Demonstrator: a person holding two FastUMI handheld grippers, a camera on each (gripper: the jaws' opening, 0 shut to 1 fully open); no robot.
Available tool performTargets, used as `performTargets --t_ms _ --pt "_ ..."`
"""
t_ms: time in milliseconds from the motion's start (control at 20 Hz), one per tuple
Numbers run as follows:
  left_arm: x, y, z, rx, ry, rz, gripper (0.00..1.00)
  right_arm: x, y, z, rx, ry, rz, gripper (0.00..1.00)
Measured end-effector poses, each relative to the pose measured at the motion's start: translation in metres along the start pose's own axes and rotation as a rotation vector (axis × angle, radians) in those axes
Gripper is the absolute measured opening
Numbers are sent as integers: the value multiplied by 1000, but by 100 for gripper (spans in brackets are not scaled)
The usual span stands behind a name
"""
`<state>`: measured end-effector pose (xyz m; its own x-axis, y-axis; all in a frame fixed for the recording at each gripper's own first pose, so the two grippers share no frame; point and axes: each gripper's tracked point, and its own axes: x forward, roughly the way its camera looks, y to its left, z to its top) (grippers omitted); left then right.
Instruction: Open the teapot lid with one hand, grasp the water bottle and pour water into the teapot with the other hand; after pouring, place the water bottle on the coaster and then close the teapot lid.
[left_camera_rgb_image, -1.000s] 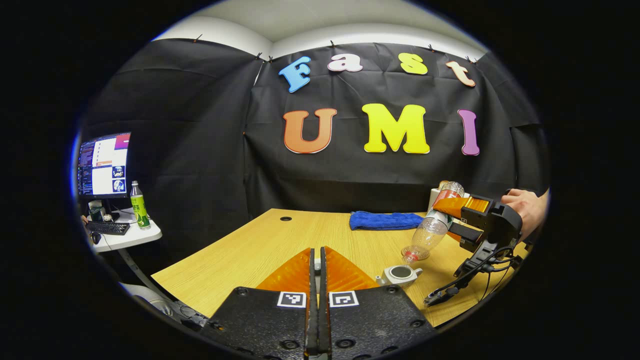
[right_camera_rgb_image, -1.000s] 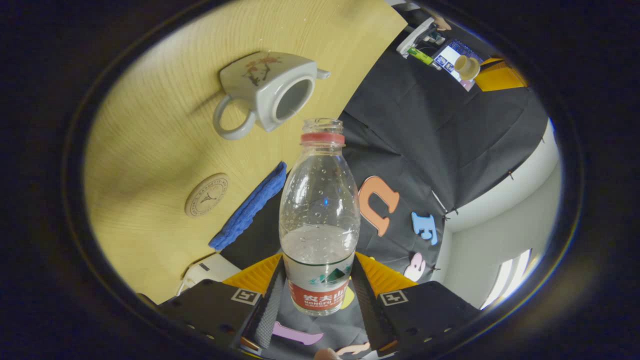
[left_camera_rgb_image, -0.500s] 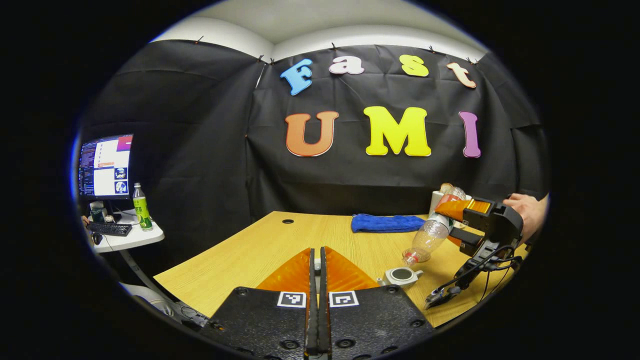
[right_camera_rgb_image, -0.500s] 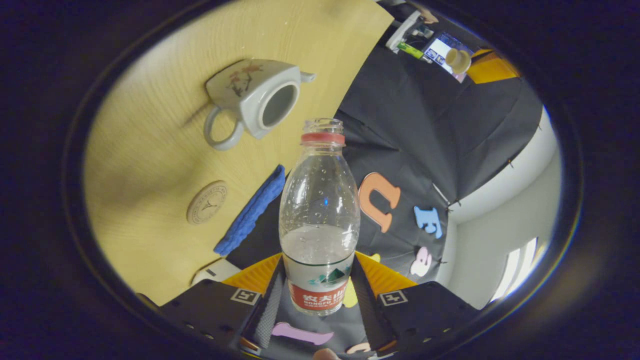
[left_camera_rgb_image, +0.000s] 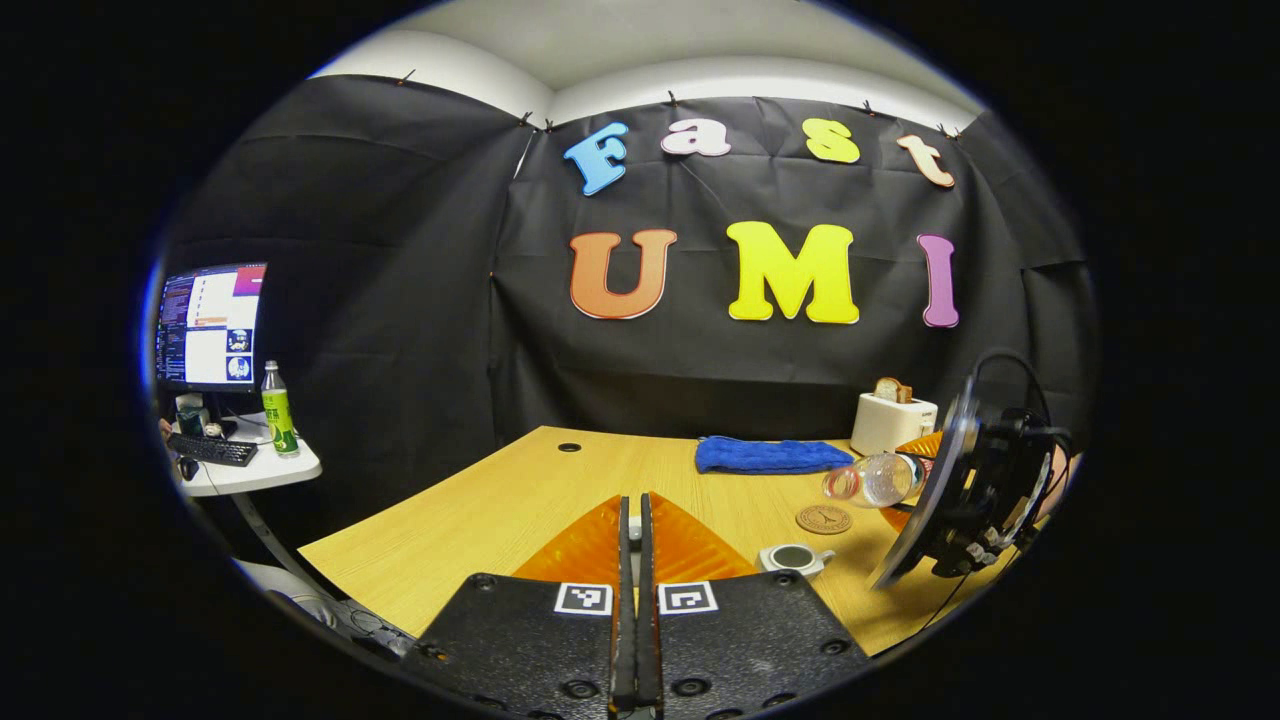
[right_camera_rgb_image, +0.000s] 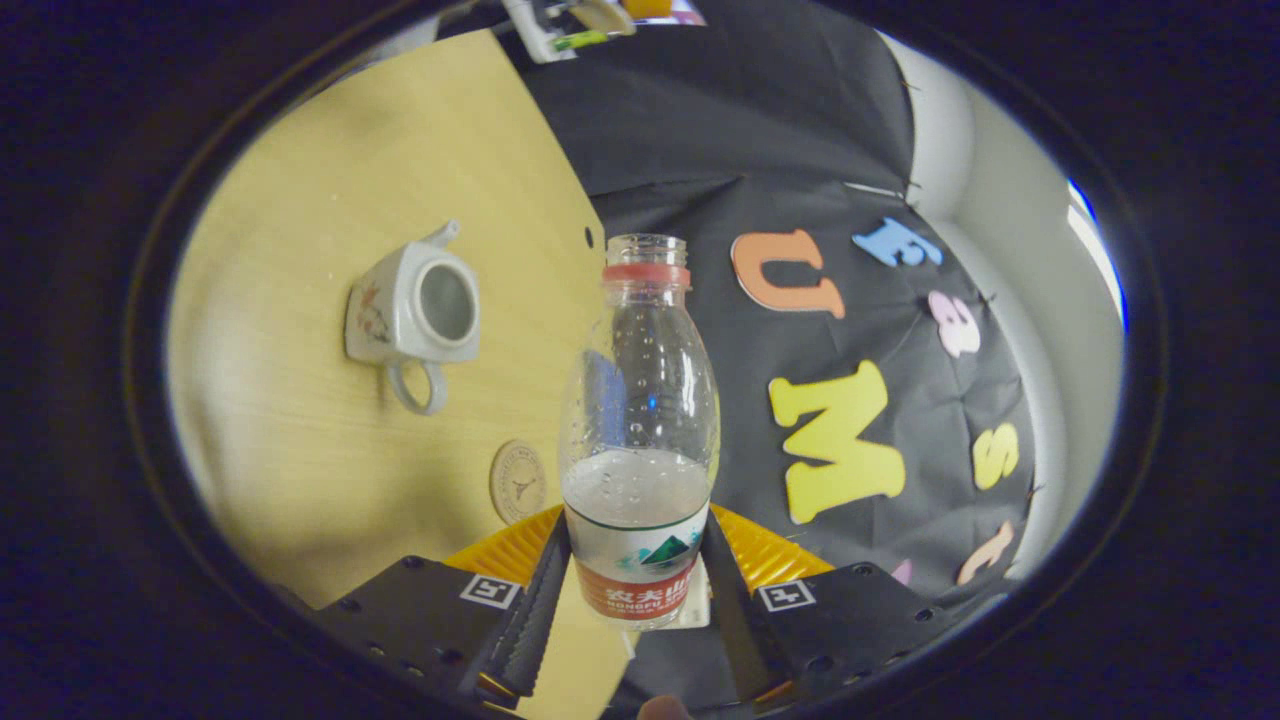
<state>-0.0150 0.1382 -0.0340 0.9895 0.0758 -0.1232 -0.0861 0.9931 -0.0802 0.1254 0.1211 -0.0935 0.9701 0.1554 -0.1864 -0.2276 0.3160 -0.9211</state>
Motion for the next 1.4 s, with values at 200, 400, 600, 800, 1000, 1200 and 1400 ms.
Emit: performTargets --t_ms 200,400,600,800,1000,1200,1400 --pt "2 -12 0 15 -2 -23 3 -14 -17 12 386 -32 37 71" --pt "2 -20 0 32 -4 -36 3 -13 -52 22 698 -93 26 71" --pt "2 -23 1 45 -5 -43 3 0 -77 22 947 -126 36 72" --pt "5 -12 -4 36 2 -25 3 34 -73 16 1113 -117 84 72" --pt "10 3 -14 25 19 6 3 73 -48 0 1123 -81 122 72" --pt "15 9 -28 19 57 24 3 104 -16 -9 1100 -75 145 72" --pt "19 5 -33 19 66 12 3 124 4 -20 1124 -52 164 72"
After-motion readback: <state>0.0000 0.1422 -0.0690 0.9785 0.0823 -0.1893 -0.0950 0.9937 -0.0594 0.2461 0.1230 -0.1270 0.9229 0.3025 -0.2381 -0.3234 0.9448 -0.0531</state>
